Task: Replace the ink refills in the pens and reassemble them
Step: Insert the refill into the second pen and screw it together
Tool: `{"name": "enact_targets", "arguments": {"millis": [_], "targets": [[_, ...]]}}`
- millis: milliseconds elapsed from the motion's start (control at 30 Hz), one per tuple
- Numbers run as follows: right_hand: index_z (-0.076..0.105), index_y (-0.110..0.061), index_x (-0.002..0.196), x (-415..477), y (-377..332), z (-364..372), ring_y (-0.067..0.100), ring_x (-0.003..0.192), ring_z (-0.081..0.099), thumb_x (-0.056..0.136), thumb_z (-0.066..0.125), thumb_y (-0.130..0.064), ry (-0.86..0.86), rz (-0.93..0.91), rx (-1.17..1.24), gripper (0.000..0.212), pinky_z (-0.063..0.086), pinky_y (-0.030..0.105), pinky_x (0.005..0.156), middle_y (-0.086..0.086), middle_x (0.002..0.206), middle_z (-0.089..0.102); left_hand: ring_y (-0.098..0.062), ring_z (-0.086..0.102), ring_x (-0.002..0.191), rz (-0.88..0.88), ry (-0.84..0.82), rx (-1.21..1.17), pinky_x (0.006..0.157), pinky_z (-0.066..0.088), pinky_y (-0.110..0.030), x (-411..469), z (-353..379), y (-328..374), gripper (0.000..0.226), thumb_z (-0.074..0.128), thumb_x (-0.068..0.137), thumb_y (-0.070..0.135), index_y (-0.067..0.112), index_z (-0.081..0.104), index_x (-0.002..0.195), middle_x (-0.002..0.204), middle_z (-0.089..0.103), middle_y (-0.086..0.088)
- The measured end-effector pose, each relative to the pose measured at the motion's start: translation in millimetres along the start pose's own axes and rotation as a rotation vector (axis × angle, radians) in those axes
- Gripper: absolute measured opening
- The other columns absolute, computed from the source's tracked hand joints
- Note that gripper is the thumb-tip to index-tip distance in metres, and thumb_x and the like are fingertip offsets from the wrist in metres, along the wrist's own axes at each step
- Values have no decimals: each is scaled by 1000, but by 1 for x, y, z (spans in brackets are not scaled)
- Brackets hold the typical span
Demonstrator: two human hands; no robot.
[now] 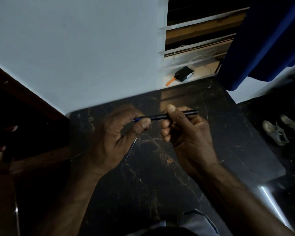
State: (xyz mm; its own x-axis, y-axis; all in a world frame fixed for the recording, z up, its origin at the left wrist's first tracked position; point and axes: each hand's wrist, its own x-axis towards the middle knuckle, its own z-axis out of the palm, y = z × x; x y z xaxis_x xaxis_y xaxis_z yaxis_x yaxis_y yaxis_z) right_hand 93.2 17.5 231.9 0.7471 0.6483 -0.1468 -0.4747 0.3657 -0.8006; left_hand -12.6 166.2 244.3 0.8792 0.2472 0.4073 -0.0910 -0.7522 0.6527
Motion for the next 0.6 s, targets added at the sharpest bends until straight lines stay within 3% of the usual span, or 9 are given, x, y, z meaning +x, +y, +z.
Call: {"name": "enact_targets", "arguments": {"millis": [100, 167, 267, 300, 367, 467, 600], "targets": [[64, -5, 79, 5, 9, -9, 16, 49, 58, 93, 65, -11, 76, 71, -5, 15, 47, 25, 44, 8, 61, 62, -14, 60, 81, 88, -63, 68, 75, 46, -21, -1, 9, -16, 16, 62, 100, 12, 3, 69, 89, 86, 62, -2], [66, -8, 76, 7, 16, -16, 18, 52, 59, 92, 67, -12, 135, 92, -15, 17, 47, 26, 45, 9, 63, 63, -13, 63, 85, 50, -102, 29, 79, 48, -19, -3, 20, -36, 15, 62, 99, 18, 5, 69, 96, 91, 64, -1], [67, -11, 75, 8, 22, -30, 20, 56, 59, 92, 68, -13, 234, 111, 24, 17, 50, 27, 49, 11, 67, 63, -7, 68, 90, -217, -53, -70, 81, 57, -28, -11, 52, -104, 13, 64, 97, 29, 19, 68, 103, 99, 70, 6], [66, -10, 77, 7, 22, -36, 20, 58, 59, 93, 68, -12, 259, 112, 31, 16, 51, 27, 50, 11, 68, 63, -6, 68, 87, -318, -21, -19, 79, 59, -35, -18, 65, -135, 6, 68, 94, 28, 26, 68, 101, 98, 70, 9], [64, -10, 81, 3, 19, -47, 19, 60, 60, 94, 66, -13, 281, 104, 12, 13, 52, 27, 53, 9, 69, 62, -7, 68, 80, -464, -38, 154, 77, 60, -41, -36, 89, -195, 25, 76, 86, 18, 35, 65, 100, 99, 71, 9], [65, -8, 88, -6, 15, -65, 18, 64, 64, 93, 66, -16, 299, 93, -57, 9, 54, 27, 55, 9, 73, 64, -21, 71, 82, -559, -179, 318, 76, 61, -43, -63, 115, -242, 34, 84, 76, 20, 30, 67, 105, 106, 70, 0], [65, -6, 92, -18, 11, -81, 22, 67, 65, 95, 63, -14, 337, 87, -85, 8, 54, 30, 57, 14, 78, 65, -32, 71, 81, -637, -200, 482, 72, 59, -41, -80, 129, -259, 24, 87, 72, 22, 23, 72, 92, 97, 70, -4]]}}
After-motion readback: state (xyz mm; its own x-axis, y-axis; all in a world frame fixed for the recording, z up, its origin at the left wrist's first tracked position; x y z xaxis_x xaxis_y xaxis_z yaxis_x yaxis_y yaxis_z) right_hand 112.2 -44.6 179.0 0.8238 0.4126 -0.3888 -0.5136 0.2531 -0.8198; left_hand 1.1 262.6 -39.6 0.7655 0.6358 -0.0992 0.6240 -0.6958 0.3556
